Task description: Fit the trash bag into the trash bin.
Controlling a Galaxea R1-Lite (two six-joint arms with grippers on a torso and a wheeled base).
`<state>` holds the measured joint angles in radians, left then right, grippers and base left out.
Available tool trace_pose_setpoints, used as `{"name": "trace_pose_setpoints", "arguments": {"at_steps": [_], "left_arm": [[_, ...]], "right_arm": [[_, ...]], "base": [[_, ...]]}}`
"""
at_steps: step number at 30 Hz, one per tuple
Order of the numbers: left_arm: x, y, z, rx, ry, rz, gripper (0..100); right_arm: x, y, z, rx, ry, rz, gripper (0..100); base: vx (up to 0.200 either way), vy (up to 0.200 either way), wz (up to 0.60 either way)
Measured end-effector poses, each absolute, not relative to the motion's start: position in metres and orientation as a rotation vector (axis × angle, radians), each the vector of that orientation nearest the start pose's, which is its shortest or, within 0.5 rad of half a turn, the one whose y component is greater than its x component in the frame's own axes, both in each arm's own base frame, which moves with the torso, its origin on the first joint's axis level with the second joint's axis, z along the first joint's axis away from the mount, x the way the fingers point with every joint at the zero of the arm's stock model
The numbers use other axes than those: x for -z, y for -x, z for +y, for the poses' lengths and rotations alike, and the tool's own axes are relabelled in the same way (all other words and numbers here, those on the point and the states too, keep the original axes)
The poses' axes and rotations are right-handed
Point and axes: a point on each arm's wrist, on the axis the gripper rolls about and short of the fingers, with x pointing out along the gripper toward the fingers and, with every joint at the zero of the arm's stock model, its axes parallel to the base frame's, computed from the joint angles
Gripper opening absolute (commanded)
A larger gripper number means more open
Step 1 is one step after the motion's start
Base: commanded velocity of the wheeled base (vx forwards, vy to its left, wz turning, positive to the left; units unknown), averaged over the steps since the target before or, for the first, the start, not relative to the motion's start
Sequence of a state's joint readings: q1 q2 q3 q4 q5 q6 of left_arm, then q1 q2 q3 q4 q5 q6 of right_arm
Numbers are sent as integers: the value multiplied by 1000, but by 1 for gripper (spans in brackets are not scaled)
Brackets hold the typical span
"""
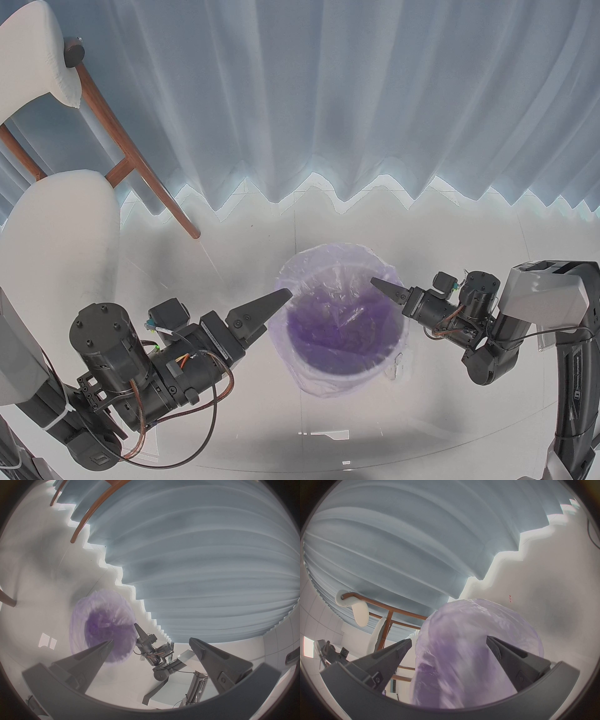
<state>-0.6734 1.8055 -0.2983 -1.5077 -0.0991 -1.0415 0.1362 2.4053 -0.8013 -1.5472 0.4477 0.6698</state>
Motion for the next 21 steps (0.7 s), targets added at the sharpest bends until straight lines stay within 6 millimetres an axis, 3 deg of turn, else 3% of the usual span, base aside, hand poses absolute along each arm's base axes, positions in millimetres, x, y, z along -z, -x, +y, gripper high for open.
{"name": "trace_pose_setpoints", "arguments": {"at_steps": [12,21], "left_arm": [[-120,-198,-164,707,966,410,100],[-124,-201,-164,717,945,378,100]], "right_arm": [[-32,-336,50,-569,-557,326,100],[-40,-315,33,-492,-437,300,100]], "base": [[0,0,0],[0,0,0]]}}
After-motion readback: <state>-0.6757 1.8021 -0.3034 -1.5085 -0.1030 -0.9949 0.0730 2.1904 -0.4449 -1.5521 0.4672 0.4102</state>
